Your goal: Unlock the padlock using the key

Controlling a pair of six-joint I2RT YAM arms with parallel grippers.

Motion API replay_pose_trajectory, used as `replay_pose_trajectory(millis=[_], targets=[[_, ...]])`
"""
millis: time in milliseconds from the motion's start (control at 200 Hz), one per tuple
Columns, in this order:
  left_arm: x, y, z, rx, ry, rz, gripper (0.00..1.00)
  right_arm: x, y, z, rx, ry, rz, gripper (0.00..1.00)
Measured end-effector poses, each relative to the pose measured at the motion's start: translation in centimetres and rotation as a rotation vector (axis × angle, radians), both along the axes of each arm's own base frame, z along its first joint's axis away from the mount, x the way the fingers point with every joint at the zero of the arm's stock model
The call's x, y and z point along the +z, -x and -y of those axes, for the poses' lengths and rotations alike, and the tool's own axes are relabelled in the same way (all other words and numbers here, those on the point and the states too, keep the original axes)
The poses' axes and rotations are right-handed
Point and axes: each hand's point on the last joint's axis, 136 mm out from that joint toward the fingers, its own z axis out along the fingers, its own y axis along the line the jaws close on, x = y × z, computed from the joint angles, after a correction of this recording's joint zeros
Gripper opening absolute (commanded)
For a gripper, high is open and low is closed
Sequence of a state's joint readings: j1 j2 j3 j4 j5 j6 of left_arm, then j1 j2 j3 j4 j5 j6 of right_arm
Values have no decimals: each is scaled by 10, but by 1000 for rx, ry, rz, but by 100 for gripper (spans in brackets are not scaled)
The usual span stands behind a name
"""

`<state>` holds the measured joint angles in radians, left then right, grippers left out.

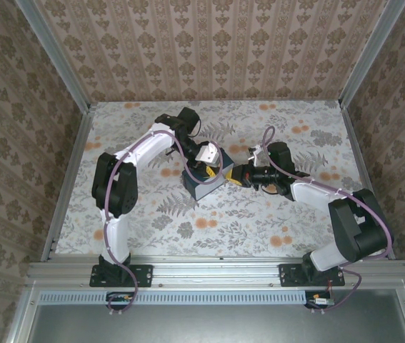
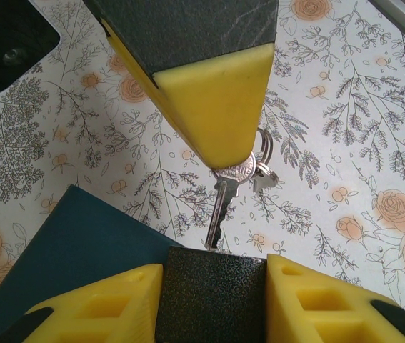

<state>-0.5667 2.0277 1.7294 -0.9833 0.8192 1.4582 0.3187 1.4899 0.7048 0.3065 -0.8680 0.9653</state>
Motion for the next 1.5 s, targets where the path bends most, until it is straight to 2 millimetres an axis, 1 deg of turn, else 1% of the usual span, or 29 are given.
replay_pose_trajectory(millis=[510, 920, 1140, 1335, 1500], targets=[[0, 0, 0, 0, 0, 0, 36, -1, -1, -2, 4, -3, 0, 0], [0, -2, -2, 0, 7, 2, 34, 4, -3, -5, 1, -36, -16, 0], [1, -5, -4, 9, 29, 15, 32, -2, -5, -10, 29, -90, -68, 0], [1, -8, -6, 14, 39, 31, 32, 8, -11, -9, 13, -145, -93, 0], [2, -9, -7, 12, 53, 36, 31, 11, -15, -5, -1, -162, -103, 0]])
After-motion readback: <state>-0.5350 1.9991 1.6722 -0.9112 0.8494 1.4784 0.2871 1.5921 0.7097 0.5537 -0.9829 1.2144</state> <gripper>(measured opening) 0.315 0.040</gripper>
